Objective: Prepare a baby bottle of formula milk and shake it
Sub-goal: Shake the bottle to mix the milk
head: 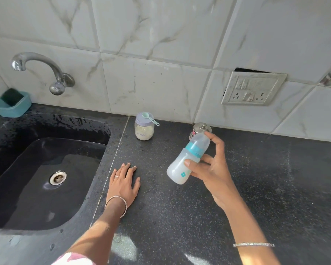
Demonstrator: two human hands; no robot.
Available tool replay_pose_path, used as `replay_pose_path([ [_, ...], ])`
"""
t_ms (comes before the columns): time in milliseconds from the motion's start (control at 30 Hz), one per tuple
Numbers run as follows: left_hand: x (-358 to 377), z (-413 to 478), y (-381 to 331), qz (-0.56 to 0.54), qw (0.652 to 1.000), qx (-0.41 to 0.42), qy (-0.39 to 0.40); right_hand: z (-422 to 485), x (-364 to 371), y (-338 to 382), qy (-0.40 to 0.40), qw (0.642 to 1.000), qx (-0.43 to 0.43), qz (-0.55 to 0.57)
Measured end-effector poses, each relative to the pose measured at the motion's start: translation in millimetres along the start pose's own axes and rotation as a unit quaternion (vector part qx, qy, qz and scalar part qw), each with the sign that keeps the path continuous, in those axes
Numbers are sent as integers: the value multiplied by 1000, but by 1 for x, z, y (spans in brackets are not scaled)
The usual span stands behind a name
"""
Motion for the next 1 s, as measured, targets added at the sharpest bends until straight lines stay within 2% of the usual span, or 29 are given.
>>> replay_pose_path([
  [233, -4, 8, -1, 9, 1000, -21, 22, 23, -26, 19, -30, 994, -26, -106],
  [400, -12, 17, -2, 5, 998, -37, 43, 50, -31, 27, -85, 971, -61, -217],
  [600, -23, 30, 10, -2, 998, -38, 47, 91, -22, 3, -96, 952, -66, -282],
  [733, -33, 31, 18, -44, 998, -34, 9, 125, -22, -30, -94, 946, -39, -308],
  [1000, -51, 40, 12, -92, 995, -16, -36, 190, -35, -89, -113, 940, 76, -313],
])
Point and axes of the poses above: each hand's wrist, its own z-axis towards the middle knuckle, its own x-axis out of the palm, y = z × x, the point moved 9 cm from there along z, towards the middle knuckle, and after that the axes turned 12 degrees about y, right-handed, at the moved point
